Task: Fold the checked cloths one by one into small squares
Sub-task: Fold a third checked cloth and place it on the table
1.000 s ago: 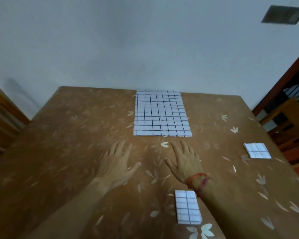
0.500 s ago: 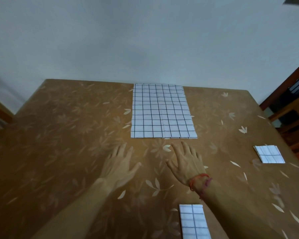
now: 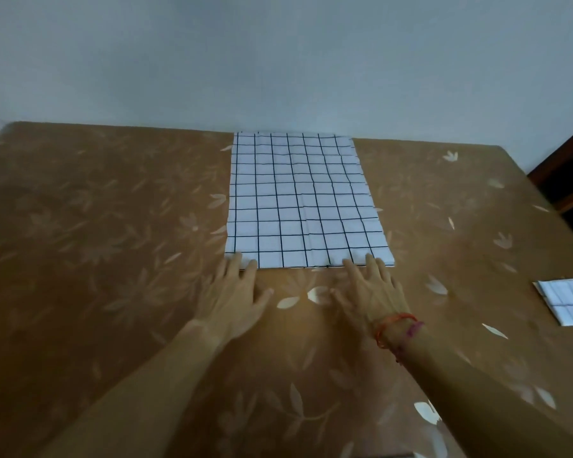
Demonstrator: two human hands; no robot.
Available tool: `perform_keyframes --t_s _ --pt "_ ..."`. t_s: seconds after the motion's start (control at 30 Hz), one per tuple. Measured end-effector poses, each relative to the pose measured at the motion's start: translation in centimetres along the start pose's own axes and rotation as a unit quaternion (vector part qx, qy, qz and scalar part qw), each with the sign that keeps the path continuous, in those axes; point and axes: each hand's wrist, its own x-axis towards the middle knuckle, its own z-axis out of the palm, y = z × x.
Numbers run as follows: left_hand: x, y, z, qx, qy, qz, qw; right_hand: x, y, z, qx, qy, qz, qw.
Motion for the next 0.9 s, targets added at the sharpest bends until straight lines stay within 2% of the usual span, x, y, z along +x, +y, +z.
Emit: perform_keyframes --t_s 0.1,0.3,0.5,0.6,0.9 --pt "1.1 0.0 1.5 0.034 -0.016 0.006 0.999 0.9 0.1 0.7 0.0 0.039 -0.005 0.999" --pt "1.3 -0.5 2.8 0.051 -0.021 0.007 0.998 2.2 0.7 2.6 -0.021 0.056 -0.035 0.998" --pt "1.0 -0.3 2.8 0.061 0.043 0.025 0.997 2.1 0.7 3.4 -0.037 0.075 -0.05 0.995" --pt "0.7 -0.6 2.7 0.055 0.109 0.064 0.99 1.6 0.4 3.7 -0.044 0.091 -0.054 0.993" --pt "-1.2 -2.8 0.2 -0.017 0.225 0.102 0.969 -0.9 -1.1 3.3 -0.061 0.117 -0.052 0.99"
